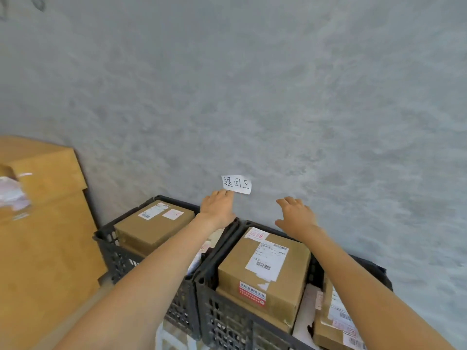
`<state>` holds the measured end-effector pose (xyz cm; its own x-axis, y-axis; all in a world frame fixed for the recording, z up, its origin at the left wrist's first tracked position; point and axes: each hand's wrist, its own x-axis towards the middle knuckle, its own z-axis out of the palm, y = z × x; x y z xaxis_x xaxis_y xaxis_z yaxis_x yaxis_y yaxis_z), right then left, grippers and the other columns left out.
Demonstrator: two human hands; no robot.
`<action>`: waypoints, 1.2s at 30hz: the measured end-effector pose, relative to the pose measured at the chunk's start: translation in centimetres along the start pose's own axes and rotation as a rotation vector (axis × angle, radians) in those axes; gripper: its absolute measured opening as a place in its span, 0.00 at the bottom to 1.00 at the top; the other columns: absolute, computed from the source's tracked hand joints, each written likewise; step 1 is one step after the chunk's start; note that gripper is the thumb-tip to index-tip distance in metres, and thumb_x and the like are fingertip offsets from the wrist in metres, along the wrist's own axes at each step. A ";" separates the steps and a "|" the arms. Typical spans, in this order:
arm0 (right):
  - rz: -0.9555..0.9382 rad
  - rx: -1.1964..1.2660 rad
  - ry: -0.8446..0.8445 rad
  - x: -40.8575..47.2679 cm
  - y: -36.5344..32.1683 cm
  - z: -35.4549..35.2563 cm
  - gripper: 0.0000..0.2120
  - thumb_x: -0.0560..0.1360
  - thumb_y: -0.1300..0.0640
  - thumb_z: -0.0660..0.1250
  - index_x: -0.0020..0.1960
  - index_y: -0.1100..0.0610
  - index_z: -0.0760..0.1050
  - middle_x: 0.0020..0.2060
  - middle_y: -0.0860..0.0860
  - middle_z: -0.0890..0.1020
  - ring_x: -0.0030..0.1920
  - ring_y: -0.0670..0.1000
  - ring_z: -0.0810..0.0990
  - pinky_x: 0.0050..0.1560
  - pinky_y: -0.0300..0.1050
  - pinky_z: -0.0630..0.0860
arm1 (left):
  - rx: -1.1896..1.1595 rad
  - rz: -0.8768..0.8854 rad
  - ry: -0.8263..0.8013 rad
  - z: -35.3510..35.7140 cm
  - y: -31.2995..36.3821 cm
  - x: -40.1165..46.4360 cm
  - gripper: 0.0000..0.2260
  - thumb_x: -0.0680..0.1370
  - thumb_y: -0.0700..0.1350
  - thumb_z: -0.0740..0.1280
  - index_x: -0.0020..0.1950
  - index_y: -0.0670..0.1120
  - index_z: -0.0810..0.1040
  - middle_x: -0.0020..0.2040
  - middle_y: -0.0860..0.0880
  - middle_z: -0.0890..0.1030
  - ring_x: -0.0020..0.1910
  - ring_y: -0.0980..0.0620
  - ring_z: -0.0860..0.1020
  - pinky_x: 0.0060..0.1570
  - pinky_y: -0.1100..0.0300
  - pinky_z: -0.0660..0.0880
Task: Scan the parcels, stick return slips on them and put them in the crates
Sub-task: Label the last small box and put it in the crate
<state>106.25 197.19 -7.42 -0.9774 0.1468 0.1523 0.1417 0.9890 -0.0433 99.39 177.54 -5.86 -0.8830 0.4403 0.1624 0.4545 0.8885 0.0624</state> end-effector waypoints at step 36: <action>-0.932 0.170 0.116 17.2 -85.9 2.5 0.26 0.78 0.55 0.61 0.74 0.55 0.60 0.70 0.53 0.68 0.69 0.55 0.65 0.65 0.49 0.67 | 0.250 -0.886 0.101 -10.2 -75.9 -24.2 0.25 0.78 0.49 0.65 0.72 0.46 0.64 0.69 0.47 0.69 0.69 0.45 0.67 0.66 0.52 0.65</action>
<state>76.85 114.74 -3.53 -0.6626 -0.6886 0.2946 -0.7198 0.6942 0.0036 87.46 98.16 -4.49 -0.8765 -0.4161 0.2421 -0.4305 0.9025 -0.0075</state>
